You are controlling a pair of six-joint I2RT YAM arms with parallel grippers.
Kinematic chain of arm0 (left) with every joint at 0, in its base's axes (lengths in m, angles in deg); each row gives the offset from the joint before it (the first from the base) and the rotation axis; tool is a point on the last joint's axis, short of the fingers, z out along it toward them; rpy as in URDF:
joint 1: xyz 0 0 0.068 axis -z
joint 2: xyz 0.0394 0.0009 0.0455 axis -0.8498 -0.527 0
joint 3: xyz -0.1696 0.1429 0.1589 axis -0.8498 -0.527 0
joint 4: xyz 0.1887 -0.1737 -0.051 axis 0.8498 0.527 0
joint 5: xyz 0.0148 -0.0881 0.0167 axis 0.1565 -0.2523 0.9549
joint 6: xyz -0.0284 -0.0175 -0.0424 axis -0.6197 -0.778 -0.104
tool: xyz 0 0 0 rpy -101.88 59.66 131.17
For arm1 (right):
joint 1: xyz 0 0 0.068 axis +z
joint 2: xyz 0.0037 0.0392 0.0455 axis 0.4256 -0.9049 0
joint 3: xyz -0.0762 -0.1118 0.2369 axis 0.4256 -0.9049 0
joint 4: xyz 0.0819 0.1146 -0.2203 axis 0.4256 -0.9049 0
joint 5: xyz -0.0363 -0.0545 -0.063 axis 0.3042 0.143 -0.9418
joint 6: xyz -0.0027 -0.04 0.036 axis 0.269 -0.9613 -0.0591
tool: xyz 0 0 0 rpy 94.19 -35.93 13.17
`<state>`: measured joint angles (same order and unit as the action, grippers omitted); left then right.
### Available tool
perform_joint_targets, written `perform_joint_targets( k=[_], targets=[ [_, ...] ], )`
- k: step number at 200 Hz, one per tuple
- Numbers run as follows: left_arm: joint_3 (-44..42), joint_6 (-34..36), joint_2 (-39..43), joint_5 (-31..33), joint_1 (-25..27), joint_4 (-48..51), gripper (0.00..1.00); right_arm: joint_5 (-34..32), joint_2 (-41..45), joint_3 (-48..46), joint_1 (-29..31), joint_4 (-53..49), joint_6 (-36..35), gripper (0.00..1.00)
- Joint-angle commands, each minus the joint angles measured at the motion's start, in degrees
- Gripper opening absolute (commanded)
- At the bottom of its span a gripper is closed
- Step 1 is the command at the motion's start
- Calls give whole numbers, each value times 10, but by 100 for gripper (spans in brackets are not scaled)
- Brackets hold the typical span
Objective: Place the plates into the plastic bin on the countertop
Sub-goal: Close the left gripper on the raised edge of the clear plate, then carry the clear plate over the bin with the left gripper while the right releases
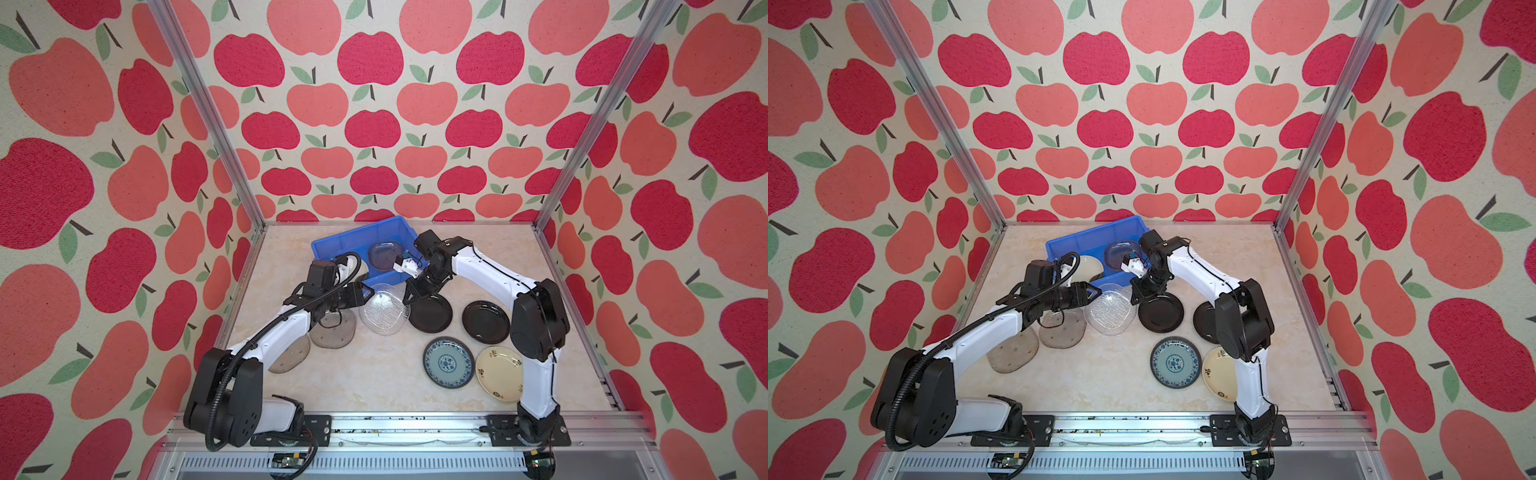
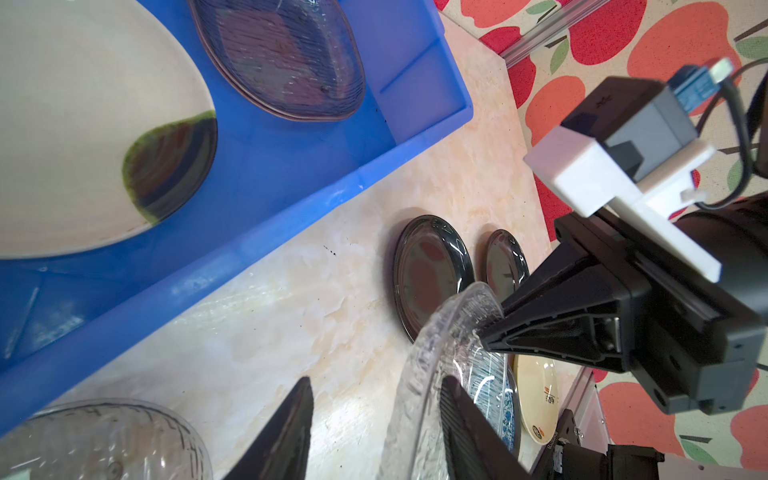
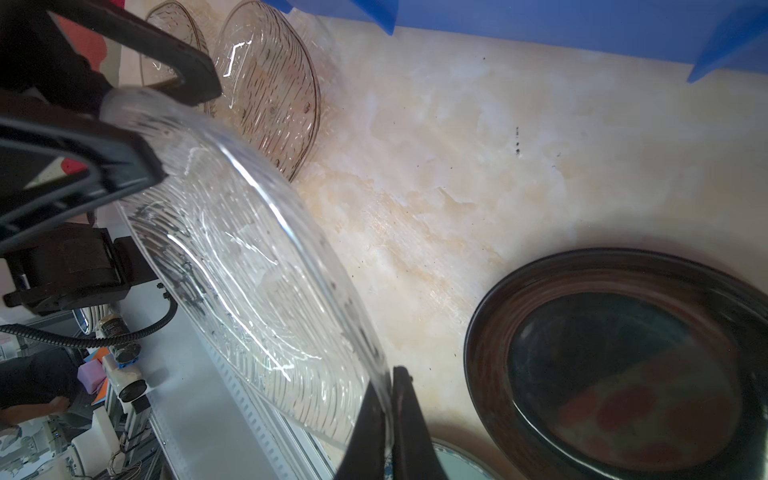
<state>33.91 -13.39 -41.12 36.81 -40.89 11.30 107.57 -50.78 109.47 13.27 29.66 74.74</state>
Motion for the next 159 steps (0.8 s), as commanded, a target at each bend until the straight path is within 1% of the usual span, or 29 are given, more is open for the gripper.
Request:
perform_joint_targets(
  k=[1, 18, 36, 80, 109, 122, 133, 139, 151, 159],
  targets=[
    [14, 16, -7, -15, -4, -11, 46, 15, -16, 25, -2, -29, -17, 0],
    [14, 9, -10, -13, -10, -15, 40, 8, -23, 36, -3, -38, -19, 0],
    [19, -5, -15, -6, -18, -13, 28, 1, -29, 42, -3, -41, -19, 0],
    [43, -9, -47, -18, -23, -1, 17, 6, -40, 53, -3, -40, -12, 0],
    [47, -11, -57, -19, -22, -6, 12, 12, -30, 49, -4, -24, 2, 0],
    [50, -11, -60, -20, -21, -7, 7, 14, -27, 53, -3, -22, 8, 3],
    [54, -11, -62, -19, -21, -8, 0, 13, -24, 57, -5, -16, 14, 6],
    [56, -13, -63, -19, -21, -9, 0, 15, -21, 57, -7, -11, 18, 9],
    [60, -17, -67, -20, -20, -13, 0, 18, -18, 59, -11, -2, 29, 17],
    [64, -17, -68, -20, -20, -13, 0, 18, -15, 59, -15, 5, 38, 26]
  ],
)
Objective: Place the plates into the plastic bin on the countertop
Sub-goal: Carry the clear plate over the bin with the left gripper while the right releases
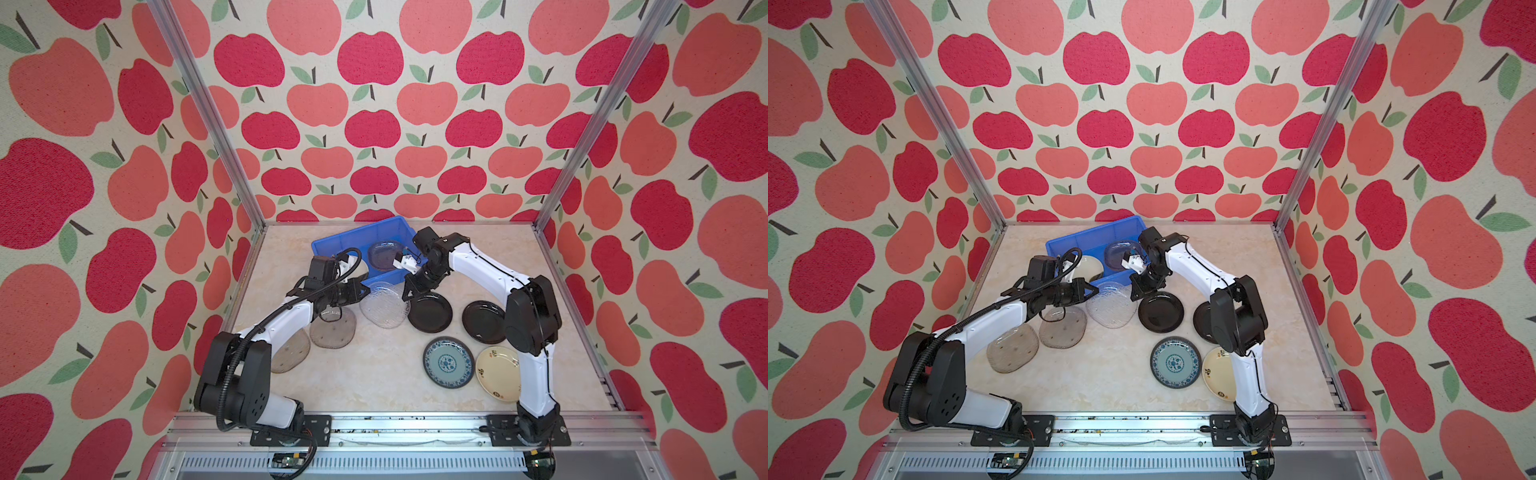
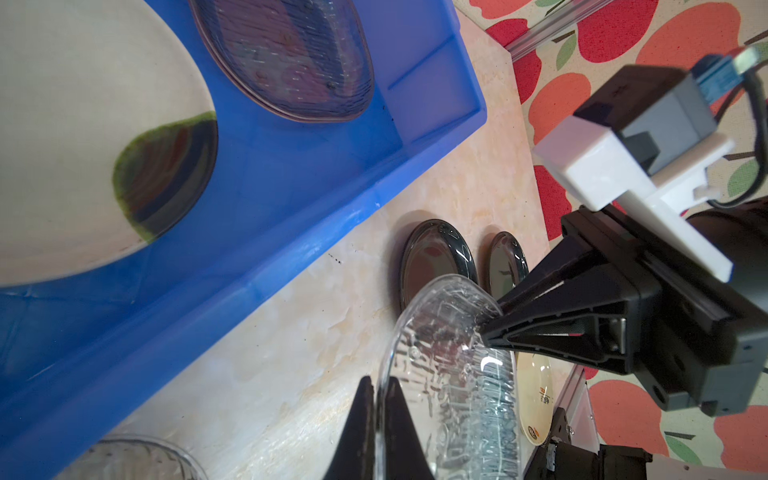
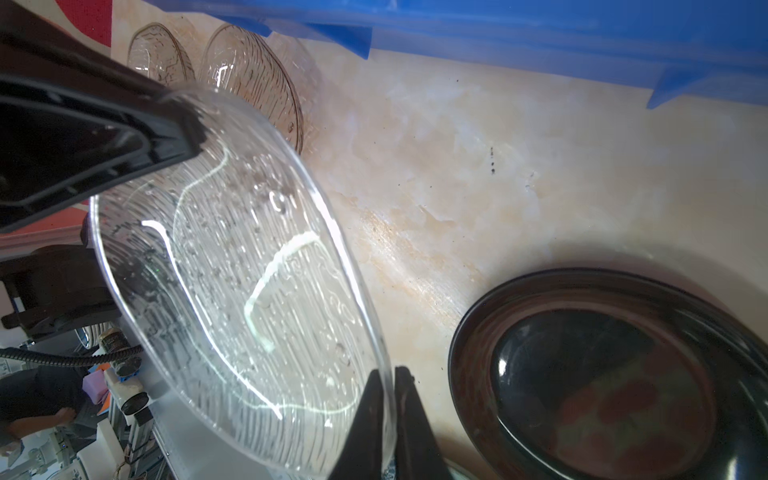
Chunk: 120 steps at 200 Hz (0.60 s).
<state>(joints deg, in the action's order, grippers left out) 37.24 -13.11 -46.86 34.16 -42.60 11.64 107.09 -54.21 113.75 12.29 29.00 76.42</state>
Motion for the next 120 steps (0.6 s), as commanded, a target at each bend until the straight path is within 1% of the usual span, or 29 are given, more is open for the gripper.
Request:
perform_joint_targets(
  k=[1, 15, 35, 58, 78, 88, 120],
  targets=[
    [32, -20, -11, 7, -2, -16, 0, 22, 20, 16, -6, 13, 22, 27],
    [41, -21, -14, 11, -1, -11, 0, 14, 28, 21, -17, 21, 36, 43],
    [66, -27, -16, 26, -1, 2, 0, -10, 57, 19, -37, 43, 56, 50],
    [115, -35, -23, 75, 2, 21, 0, -56, 114, -12, -67, 110, 96, 52],
    [172, -36, -47, 159, 15, 47, 0, -93, 154, -45, -84, 171, 124, 52],
    [196, -35, -67, 195, 21, 45, 0, -103, 160, -50, -87, 185, 128, 53],
    [283, -37, -154, 274, 33, 50, 0, -113, 152, -36, -92, 185, 133, 53]
  ],
)
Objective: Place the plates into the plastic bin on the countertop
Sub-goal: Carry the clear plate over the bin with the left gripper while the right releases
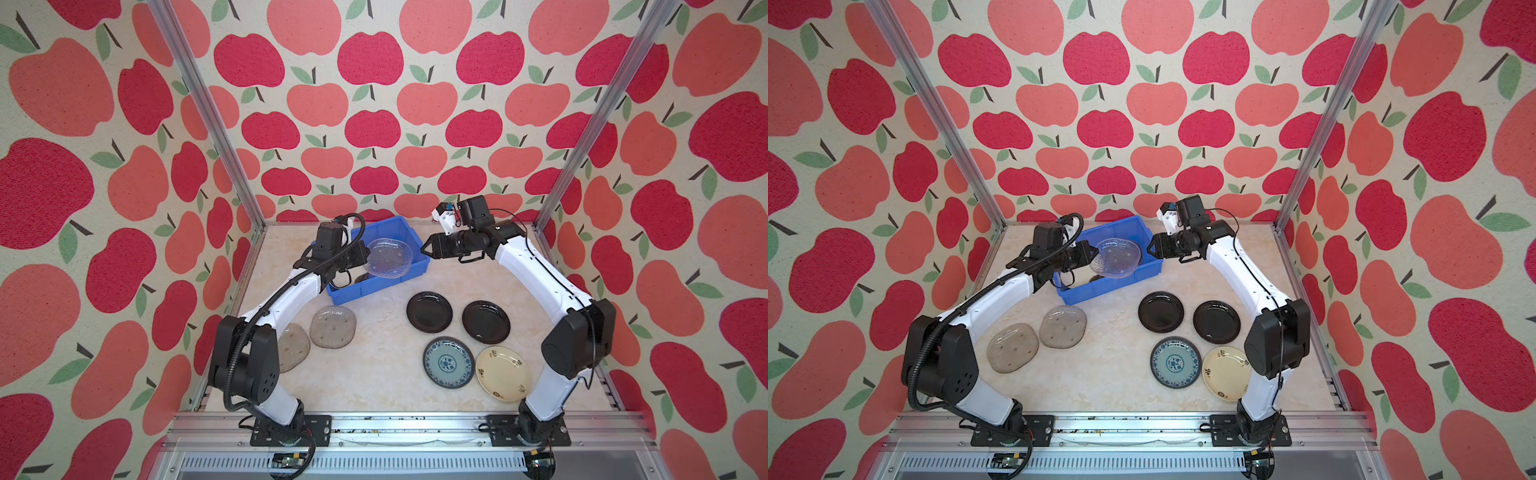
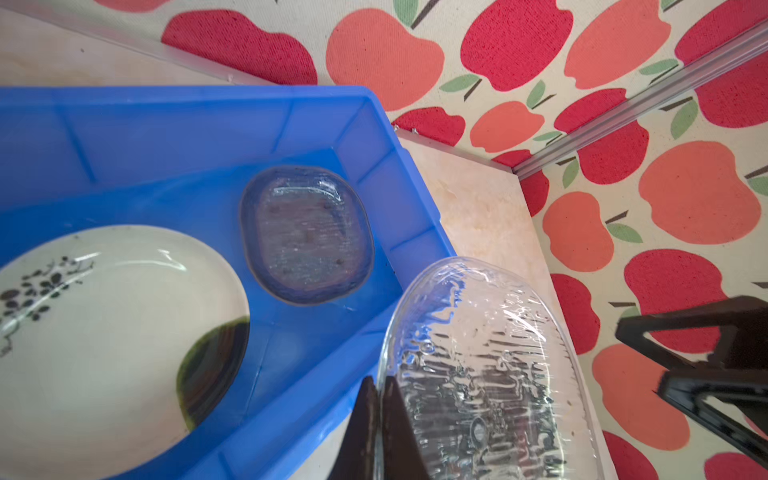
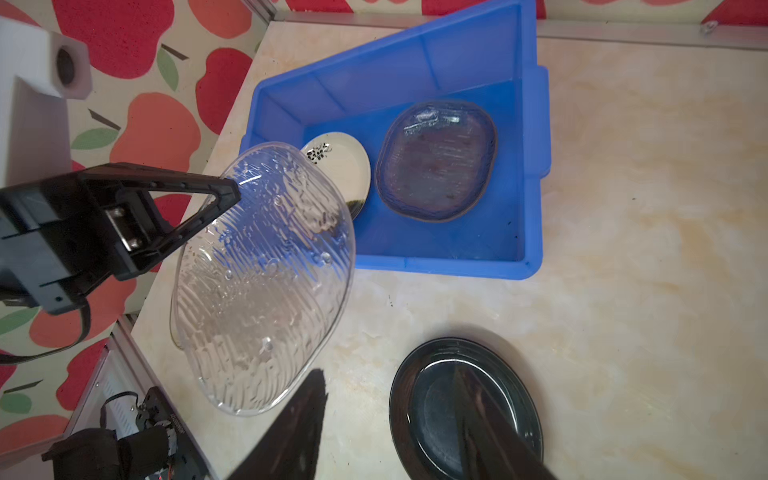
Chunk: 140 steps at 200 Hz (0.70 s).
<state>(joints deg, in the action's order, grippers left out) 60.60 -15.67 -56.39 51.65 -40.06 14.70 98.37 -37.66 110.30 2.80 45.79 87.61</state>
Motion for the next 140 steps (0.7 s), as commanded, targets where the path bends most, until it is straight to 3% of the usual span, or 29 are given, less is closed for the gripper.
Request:
perform_joint_targets(
  k=[1, 14, 62, 140],
  targets=[
    [51, -11, -62, 102, 9, 19, 0, -26, -14, -2, 3, 18, 21, 53],
    [71, -10, -89, 151, 17, 12, 0, -26, -15, 0, 0, 20, 20, 53],
    [106, -11, -176, 184, 14, -54, 0, -14, -31, 19, -11, 18, 17, 53],
    [192, -17, -296, 160, -3, -77, 0, 7, -53, 31, -23, 18, 20, 53]
  ],
)
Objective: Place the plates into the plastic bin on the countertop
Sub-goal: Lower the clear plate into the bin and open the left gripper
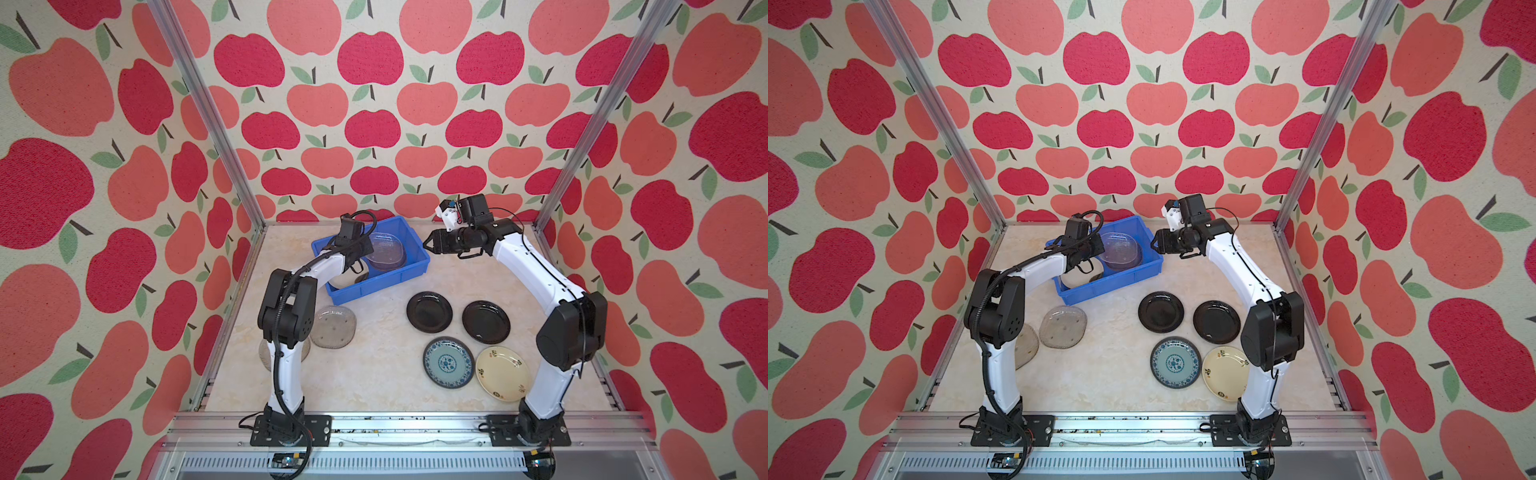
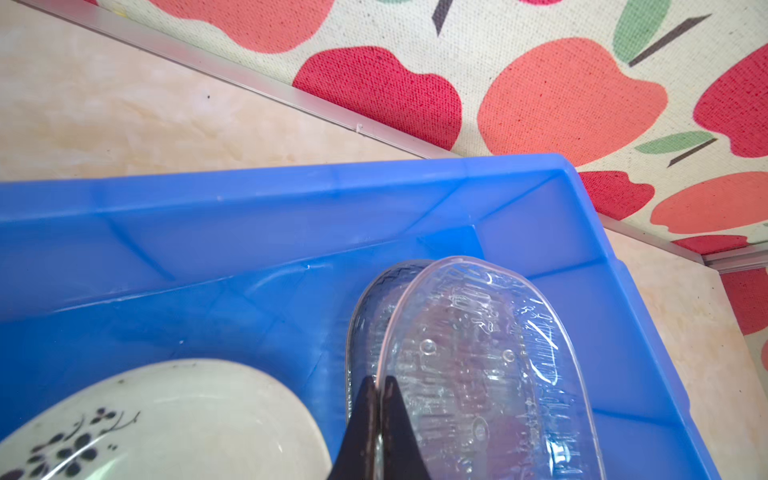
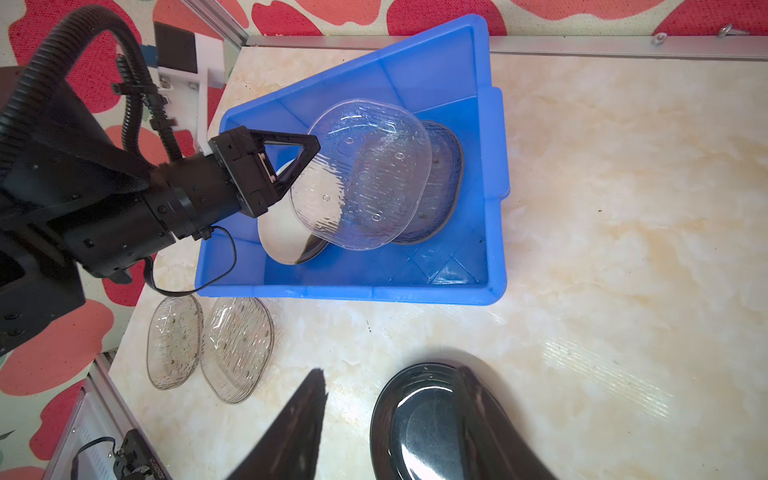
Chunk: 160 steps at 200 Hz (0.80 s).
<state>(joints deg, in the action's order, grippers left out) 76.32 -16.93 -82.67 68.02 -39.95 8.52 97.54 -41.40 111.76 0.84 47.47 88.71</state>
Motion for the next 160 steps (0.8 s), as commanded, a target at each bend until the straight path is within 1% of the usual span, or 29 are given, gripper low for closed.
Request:
perform_joint_targets(
  k=[1, 58, 89, 98, 112, 123, 141, 160],
  targets=[
    [36, -4, -35, -4, -4, -15, 0, 15, -16, 17, -4, 1, 9, 53],
    [78, -6, -88, -36, -7, -28, 0, 23, -17, 12, -3, 5, 14, 52],
    [76, -5, -97, -43, -7, -34, 0, 24, -13, 5, -3, 10, 15, 52],
    [77, -5, -98, -45, -8, -36, 10, 26, -13, 1, -3, 11, 16, 52],
    [78, -4, -99, -48, -7, -37, 18, 28, -13, -1, -2, 13, 18, 52],
    [81, -1, -100, -48, -7, -34, 27, 30, -13, -4, -1, 16, 19, 52],
    [90, 5, -101, -51, -6, -28, 34, 32, -12, -5, 2, 17, 18, 52],
    [103, 17, -100, -50, -3, -19, 36, 34, -13, -5, 5, 19, 17, 52]
  ],
)
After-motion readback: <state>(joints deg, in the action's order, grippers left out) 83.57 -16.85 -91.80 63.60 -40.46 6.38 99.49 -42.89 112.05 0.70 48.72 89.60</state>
